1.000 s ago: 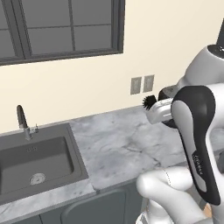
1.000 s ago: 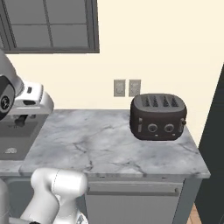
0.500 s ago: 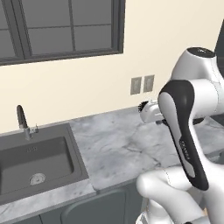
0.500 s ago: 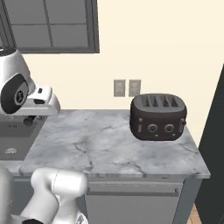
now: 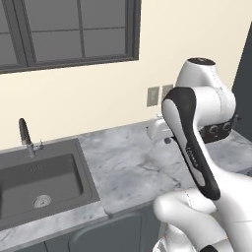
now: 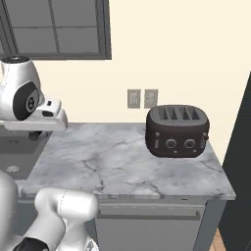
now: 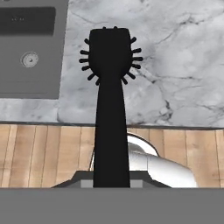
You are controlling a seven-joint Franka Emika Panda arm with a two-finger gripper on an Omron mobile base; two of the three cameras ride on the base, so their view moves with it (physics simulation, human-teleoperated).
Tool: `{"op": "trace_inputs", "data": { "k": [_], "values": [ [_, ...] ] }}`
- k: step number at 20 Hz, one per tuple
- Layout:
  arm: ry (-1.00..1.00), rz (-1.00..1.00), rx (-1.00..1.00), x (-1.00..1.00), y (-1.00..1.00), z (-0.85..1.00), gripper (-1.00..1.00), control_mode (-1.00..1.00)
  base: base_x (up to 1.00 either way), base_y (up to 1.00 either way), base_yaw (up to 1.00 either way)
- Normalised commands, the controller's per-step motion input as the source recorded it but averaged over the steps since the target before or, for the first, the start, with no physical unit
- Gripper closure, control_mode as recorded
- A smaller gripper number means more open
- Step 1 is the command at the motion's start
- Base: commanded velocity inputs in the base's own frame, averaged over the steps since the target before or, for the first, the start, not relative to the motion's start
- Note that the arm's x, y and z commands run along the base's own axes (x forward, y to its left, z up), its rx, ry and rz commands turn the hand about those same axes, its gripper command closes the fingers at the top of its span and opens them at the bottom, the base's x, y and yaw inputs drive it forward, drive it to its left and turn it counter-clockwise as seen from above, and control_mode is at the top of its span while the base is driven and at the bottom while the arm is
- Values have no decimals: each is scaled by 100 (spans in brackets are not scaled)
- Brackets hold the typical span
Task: Open the cabinet. Pick the dish brush and place it next to the sink. Then close the cabinet.
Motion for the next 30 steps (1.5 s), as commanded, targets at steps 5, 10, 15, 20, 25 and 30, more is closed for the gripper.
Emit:
{"op": "trace_inputs", "data": {
  "k": [5, 10, 15, 20, 25, 30],
  "values": [
    [-4, -12, 0, 55, 96, -56, 100, -100, 0, 0, 0],
    [-1, -14, 0, 98, 69, -30, 100, -100, 0, 0, 0],
    [4, -11, 0, 91, 17, -11, 100, -100, 0, 0, 0],
    [25, -10, 0, 38, 5, -25, 100, -100, 0, 0, 0],
    [15, 0, 7, 11, 20, -96, 100, -100, 0, 0, 0],
    [3, 0, 2, 2, 12, -81, 100, -100, 0, 0, 0]
  ]
}}
